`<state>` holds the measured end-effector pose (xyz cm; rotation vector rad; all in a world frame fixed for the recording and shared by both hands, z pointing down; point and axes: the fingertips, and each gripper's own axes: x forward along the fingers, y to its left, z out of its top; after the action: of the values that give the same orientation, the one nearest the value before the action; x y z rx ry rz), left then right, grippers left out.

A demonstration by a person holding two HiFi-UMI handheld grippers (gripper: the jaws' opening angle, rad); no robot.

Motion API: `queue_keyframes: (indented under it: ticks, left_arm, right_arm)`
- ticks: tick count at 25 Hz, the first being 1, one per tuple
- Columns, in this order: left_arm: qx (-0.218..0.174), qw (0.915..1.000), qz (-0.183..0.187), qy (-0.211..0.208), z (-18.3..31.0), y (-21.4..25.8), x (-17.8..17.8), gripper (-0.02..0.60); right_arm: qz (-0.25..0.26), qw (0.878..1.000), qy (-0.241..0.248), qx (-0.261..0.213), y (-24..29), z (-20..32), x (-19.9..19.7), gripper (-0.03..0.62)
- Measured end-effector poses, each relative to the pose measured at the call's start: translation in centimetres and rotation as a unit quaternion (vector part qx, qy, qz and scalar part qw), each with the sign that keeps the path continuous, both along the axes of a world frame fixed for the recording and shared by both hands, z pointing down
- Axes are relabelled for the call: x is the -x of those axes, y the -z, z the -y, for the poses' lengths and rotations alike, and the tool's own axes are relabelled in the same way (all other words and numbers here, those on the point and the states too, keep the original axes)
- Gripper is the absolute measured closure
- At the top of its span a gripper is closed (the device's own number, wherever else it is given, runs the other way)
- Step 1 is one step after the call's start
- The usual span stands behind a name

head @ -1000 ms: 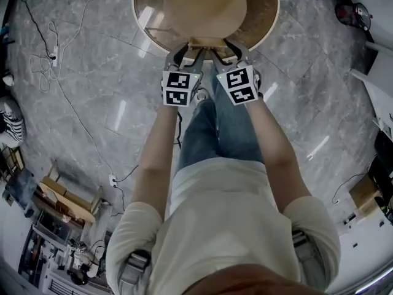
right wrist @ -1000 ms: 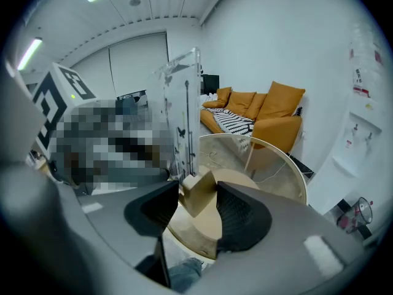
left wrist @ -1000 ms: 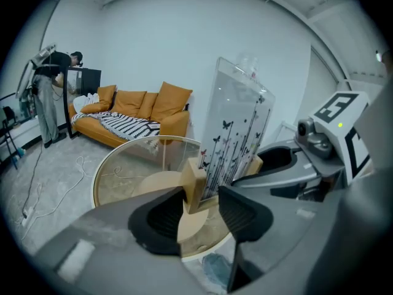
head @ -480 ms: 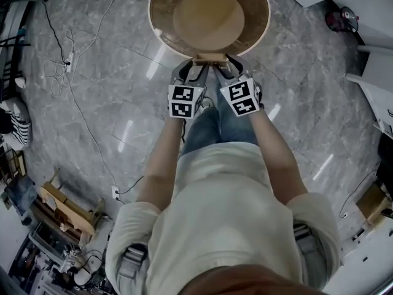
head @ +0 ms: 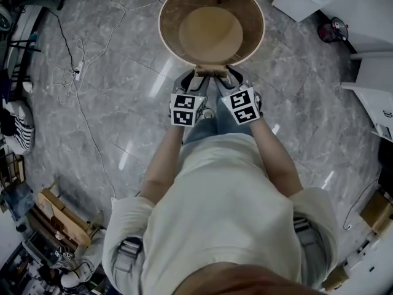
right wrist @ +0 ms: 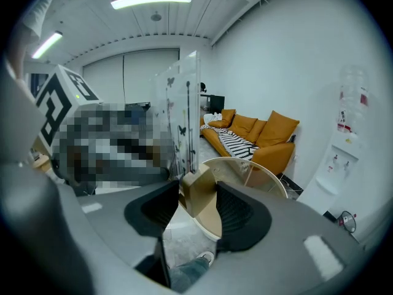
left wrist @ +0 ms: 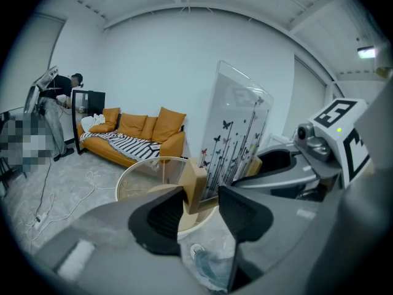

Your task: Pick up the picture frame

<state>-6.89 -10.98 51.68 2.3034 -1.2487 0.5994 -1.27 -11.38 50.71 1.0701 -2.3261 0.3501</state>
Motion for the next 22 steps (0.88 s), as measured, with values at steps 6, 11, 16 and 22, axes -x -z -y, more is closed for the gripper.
queue_keyframes:
  ticks: [6,11,16,22]
  left_arm:
    - [-0.023,0.9997,-0.008,-0.001,-0.9,3.3,0.2,0.402]
    - [-0.038,0.9993,-0.007,-0.005,-1.6,5.8,0.7,0.402]
    - [-0.051,0.9987,-0.006,-0.003,-1.5,7.9,1.3,0.403]
    - [-0.064,0.9978,-0.016,0.001,-1.6,9.6,1.5,0.405]
  right_arm:
    - [0.007,1.0,0.0,-0.022,3.1,-1.1,0.3,0.402]
    - [0.017,0.999,0.004,-0.037,5.6,-1.8,0.7,0.402]
    - [0.019,0.998,0.012,-0.052,7.6,-1.7,1.4,0.402]
    - [0.017,0.997,0.021,-0.069,9.3,-1.8,1.6,0.403]
